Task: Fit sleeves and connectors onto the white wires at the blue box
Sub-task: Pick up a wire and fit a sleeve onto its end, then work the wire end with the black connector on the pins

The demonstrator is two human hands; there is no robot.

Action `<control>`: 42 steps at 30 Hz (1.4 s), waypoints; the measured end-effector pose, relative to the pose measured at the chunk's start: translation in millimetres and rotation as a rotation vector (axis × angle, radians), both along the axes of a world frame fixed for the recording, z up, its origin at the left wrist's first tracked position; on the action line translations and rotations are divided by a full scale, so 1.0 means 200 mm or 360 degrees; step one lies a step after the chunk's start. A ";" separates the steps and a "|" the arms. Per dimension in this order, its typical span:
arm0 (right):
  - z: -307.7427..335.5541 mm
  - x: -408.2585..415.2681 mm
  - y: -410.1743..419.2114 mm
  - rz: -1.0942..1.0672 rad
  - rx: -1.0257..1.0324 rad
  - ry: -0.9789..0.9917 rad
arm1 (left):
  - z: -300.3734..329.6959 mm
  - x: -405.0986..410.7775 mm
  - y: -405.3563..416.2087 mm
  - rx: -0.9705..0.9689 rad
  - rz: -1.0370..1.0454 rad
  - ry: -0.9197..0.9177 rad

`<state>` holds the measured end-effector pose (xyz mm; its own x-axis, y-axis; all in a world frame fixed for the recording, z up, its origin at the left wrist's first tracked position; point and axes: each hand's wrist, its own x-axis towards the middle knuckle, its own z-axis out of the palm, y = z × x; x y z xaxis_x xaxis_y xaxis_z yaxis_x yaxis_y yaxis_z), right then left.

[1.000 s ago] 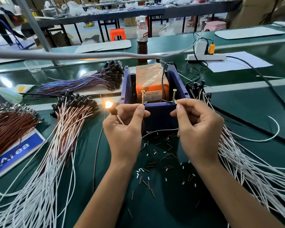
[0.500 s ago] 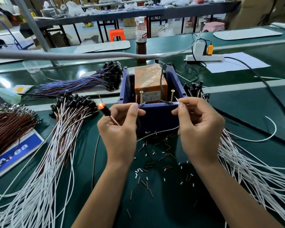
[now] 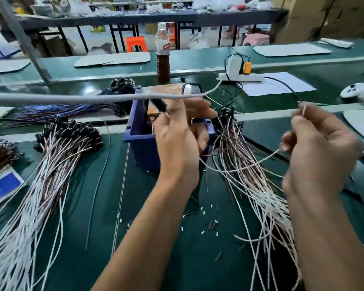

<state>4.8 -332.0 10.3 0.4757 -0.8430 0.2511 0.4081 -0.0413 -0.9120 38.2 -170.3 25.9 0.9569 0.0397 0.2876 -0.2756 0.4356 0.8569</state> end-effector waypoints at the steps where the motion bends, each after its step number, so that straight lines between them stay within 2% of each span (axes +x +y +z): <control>1: 0.00 -0.02 -0.02 -0.0113 -0.0156 0.0034 | 0.00 0.00 -0.05 0.0020 -0.0074 0.0142; 5: 0.01 -0.12 -0.05 -0.0369 -0.1096 0.0163 | 0.01 -0.01 -0.23 0.0100 -0.0298 0.0613; 8: 0.03 -0.17 -0.06 -0.0066 -0.1552 0.0294 | 0.02 -0.01 -0.36 -0.0011 -0.0461 0.0849; 11: 0.04 -0.19 -0.07 0.0331 -0.1620 0.0645 | 0.05 0.05 -0.43 -0.0262 -0.0507 0.1089; 14: 0.05 -0.20 -0.10 0.0453 -0.1613 0.0901 | 0.06 0.13 -0.48 -0.0509 -0.0548 0.1241; 18: 0.12 -0.22 -0.18 0.0560 -0.1617 0.1132 | 0.06 0.21 -0.52 -0.0657 -0.0537 0.1318; 20: 0.16 -0.25 -0.22 0.0567 -0.1654 0.1243 | 0.05 0.22 -0.53 -0.0529 -0.0411 0.1267; 23: 0.19 -0.27 -0.24 0.0606 -0.1764 0.1445 | 0.03 0.28 -0.55 -0.0169 -0.0160 0.1186; 25: 0.15 -0.22 -0.23 0.0641 -0.1814 0.1632 | 0.00 0.33 -0.55 -0.0096 -0.0103 0.1143; 27: 0.07 -0.15 -0.21 0.0670 -0.1906 0.1847 | -0.02 0.35 -0.54 0.0493 -0.0026 0.0958; 28: 0.02 -0.12 -0.19 0.0686 -0.1948 0.1906 | -0.04 0.35 -0.54 0.0556 -0.0035 0.0955; 29: -0.02 -0.09 -0.17 0.0697 -0.1990 0.1929 | -0.03 0.32 -0.52 0.0541 -0.0072 0.0932; 32: -0.09 -0.04 -0.14 0.0655 -0.2051 0.1917 | -0.07 0.28 -0.48 0.0869 -0.0079 0.0841; 35: -0.13 0.00 -0.12 0.0598 -0.1996 0.1884 | -0.07 0.21 -0.48 0.1047 -0.0151 0.0825; 38: -0.13 0.00 -0.09 0.0544 -0.1943 0.1888 | -0.08 0.13 -0.47 0.1336 -0.0085 0.0660; 42: -0.11 -0.01 -0.05 0.0524 -0.1909 0.1860 | -0.12 0.11 -0.47 0.1493 -0.0205 0.0588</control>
<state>2.2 -342.7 -10.7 0.9559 -0.2908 0.0413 -0.2739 -0.9333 -0.2321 60.4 -263.3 1.5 0.9733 -0.1595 -0.1649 0.0774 -0.4484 0.8905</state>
